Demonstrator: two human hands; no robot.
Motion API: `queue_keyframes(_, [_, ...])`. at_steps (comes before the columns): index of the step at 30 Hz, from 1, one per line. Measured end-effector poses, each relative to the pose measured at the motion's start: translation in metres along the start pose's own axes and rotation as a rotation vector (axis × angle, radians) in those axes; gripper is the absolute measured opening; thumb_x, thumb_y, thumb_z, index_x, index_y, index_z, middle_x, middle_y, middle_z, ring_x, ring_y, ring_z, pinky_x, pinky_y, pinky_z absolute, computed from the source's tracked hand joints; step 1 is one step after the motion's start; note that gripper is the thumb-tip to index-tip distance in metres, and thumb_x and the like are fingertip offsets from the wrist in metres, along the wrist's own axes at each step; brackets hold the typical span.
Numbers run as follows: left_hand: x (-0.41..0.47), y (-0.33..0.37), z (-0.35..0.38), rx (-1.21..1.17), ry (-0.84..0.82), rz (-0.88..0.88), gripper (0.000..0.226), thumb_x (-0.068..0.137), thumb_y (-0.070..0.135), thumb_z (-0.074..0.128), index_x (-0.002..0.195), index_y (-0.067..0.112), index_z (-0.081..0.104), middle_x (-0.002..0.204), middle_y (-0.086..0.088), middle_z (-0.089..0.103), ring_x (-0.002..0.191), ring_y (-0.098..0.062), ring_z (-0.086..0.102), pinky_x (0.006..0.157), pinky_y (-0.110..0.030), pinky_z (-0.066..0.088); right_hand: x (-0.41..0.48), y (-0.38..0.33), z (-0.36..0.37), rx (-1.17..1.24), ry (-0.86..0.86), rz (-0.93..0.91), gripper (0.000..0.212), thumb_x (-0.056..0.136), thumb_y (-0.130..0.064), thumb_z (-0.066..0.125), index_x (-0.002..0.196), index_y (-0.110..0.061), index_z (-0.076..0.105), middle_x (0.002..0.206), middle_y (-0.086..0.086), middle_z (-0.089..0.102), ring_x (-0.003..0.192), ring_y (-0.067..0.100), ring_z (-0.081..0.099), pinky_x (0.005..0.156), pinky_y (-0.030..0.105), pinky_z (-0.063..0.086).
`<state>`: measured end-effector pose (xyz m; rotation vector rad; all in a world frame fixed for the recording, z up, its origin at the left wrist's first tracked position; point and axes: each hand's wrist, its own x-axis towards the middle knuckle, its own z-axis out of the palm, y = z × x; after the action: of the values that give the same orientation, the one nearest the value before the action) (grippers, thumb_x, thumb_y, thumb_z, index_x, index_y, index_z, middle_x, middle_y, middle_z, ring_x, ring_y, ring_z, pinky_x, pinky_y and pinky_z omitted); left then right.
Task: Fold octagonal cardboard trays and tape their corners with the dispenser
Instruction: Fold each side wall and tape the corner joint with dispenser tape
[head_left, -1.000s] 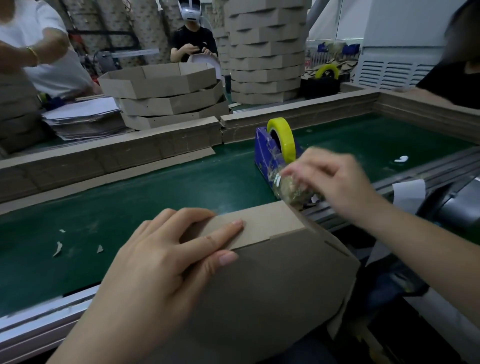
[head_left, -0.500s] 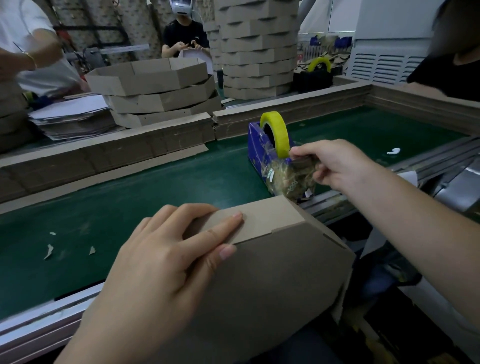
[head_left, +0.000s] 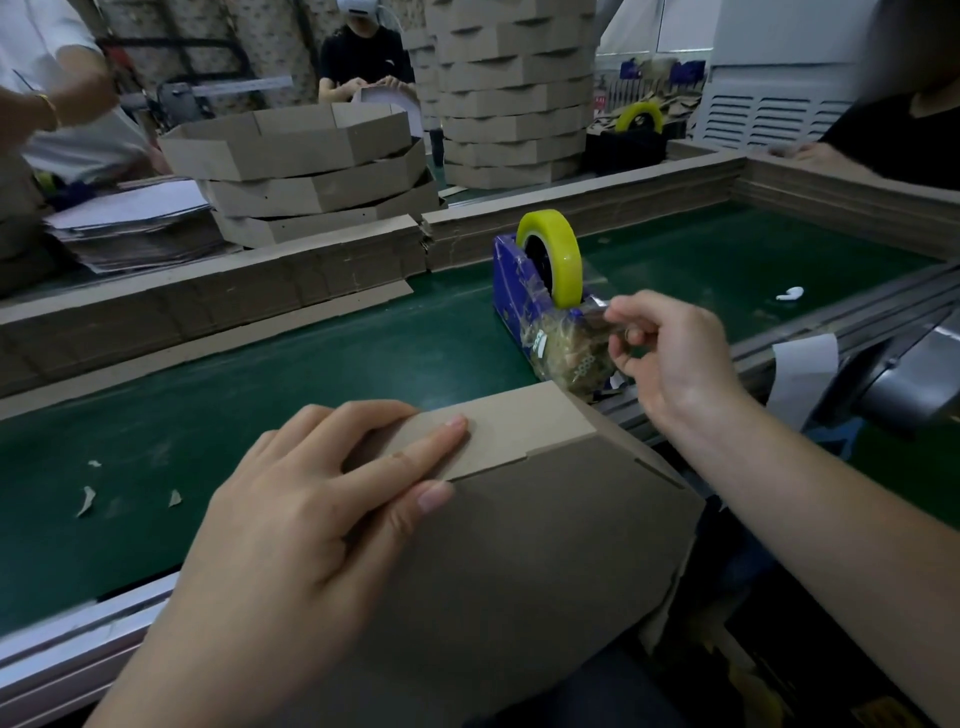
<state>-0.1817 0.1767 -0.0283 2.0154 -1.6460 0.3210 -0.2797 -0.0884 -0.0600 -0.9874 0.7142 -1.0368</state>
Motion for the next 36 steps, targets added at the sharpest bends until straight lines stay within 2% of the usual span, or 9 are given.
queue_keyframes(3, [0.0, 0.0, 0.0, -0.013, -0.002, -0.003, 0.041, 0.094, 0.045, 0.041, 0.126, 0.032, 0.063, 0.116, 0.006, 0.063, 0.094, -0.026, 0.06, 0.073, -0.047, 0.049, -0.003, 0.009, -0.005, -0.014, -0.047, -0.118, 0.024, 0.076, 0.005, 0.058, 0.055, -0.002, 0.046, 0.056, 0.002, 0.041, 0.054, 0.009, 0.045, 0.066, 0.027, 0.043])
queue_keyframes(11, [0.0, 0.001, 0.001, -0.021, -0.003, -0.01, 0.041, 0.094, 0.044, 0.042, 0.125, 0.032, 0.064, 0.116, 0.007, 0.063, 0.095, -0.026, 0.06, 0.074, -0.047, 0.049, -0.004, 0.02, -0.012, -0.004, -0.043, -0.212, 0.022, 0.061, -0.007, 0.06, 0.054, -0.006, 0.039, 0.067, 0.005, 0.043, 0.072, 0.02, 0.047, 0.073, 0.031, 0.048])
queue_keyframes(15, [0.001, 0.0, 0.001, -0.028, -0.002, -0.006, 0.041, 0.094, 0.044, 0.042, 0.125, 0.031, 0.065, 0.116, 0.008, 0.063, 0.096, -0.026, 0.06, 0.073, -0.05, 0.049, -0.003, 0.022, -0.025, -0.49, 0.004, -0.347, 0.035, 0.073, -0.006, 0.07, 0.046, -0.015, 0.05, 0.072, -0.001, 0.049, 0.072, 0.013, 0.051, 0.075, 0.033, 0.044])
queue_keyframes(17, [0.001, -0.001, 0.0, -0.028, -0.006, -0.008, 0.041, 0.094, 0.045, 0.041, 0.123, 0.03, 0.066, 0.115, 0.009, 0.063, 0.097, -0.025, 0.06, 0.074, -0.05, 0.049, -0.004, 0.019, -0.032, -0.762, 0.017, -0.44, 0.033, 0.08, -0.014, 0.073, 0.052, -0.023, 0.057, 0.077, -0.004, 0.048, 0.072, 0.002, 0.049, 0.074, 0.019, 0.037])
queue_keyframes(19, [0.002, -0.002, -0.002, -0.022, -0.016, -0.011, 0.04, 0.094, 0.045, 0.041, 0.119, 0.03, 0.068, 0.116, 0.011, 0.063, 0.099, -0.023, 0.061, 0.075, -0.048, 0.049, -0.007, 0.012, -0.037, -0.91, 0.048, -0.535, 0.027, 0.081, -0.02, 0.075, 0.059, -0.026, 0.06, 0.078, -0.007, 0.044, 0.069, 0.0, 0.047, 0.064, 0.005, 0.032])
queue_keyframes(23, [0.006, -0.003, -0.007, 0.031, -0.044, -0.011, 0.035, 0.093, 0.047, 0.039, 0.109, 0.033, 0.067, 0.116, 0.016, 0.063, 0.103, -0.017, 0.061, 0.082, -0.044, 0.049, -0.018, -0.002, -0.04, -1.071, 0.038, -0.551, 0.018, 0.081, -0.022, 0.076, 0.066, -0.017, 0.068, 0.076, -0.006, 0.04, 0.068, 0.004, 0.044, 0.058, 0.007, 0.032])
queue_keyframes(27, [0.01, -0.002, -0.007, 0.065, -0.041, -0.011, 0.034, 0.092, 0.046, 0.04, 0.105, 0.032, 0.067, 0.114, 0.016, 0.064, 0.103, -0.014, 0.06, 0.087, -0.034, 0.045, -0.055, -0.018, -0.026, -0.905, -0.066, -0.699, 0.008, 0.081, -0.016, 0.075, 0.075, -0.015, 0.072, 0.072, -0.005, 0.045, 0.068, 0.004, 0.046, 0.061, 0.009, 0.035])
queue_keyframes(31, [0.013, 0.002, -0.003, 0.03, -0.016, -0.001, 0.033, 0.091, 0.045, 0.043, 0.1, 0.027, 0.069, 0.11, 0.012, 0.065, 0.096, -0.019, 0.063, 0.074, -0.042, 0.053, -0.108, -0.022, -0.002, -0.664, -0.23, -0.769, 0.007, 0.082, -0.018, 0.073, 0.076, -0.016, 0.074, 0.062, 0.0, 0.055, 0.058, 0.01, 0.049, 0.054, 0.012, 0.035])
queue_keyframes(36, [0.01, 0.002, 0.001, 0.02, 0.031, 0.007, 0.028, 0.088, 0.044, 0.047, 0.093, 0.023, 0.066, 0.109, 0.011, 0.065, 0.096, -0.02, 0.063, 0.073, -0.044, 0.053, -0.151, 0.009, 0.022, -0.227, -0.422, -0.27, 0.011, 0.076, -0.028, 0.07, 0.073, -0.018, 0.075, 0.039, -0.006, 0.047, 0.034, 0.001, 0.038, 0.039, 0.01, 0.027])
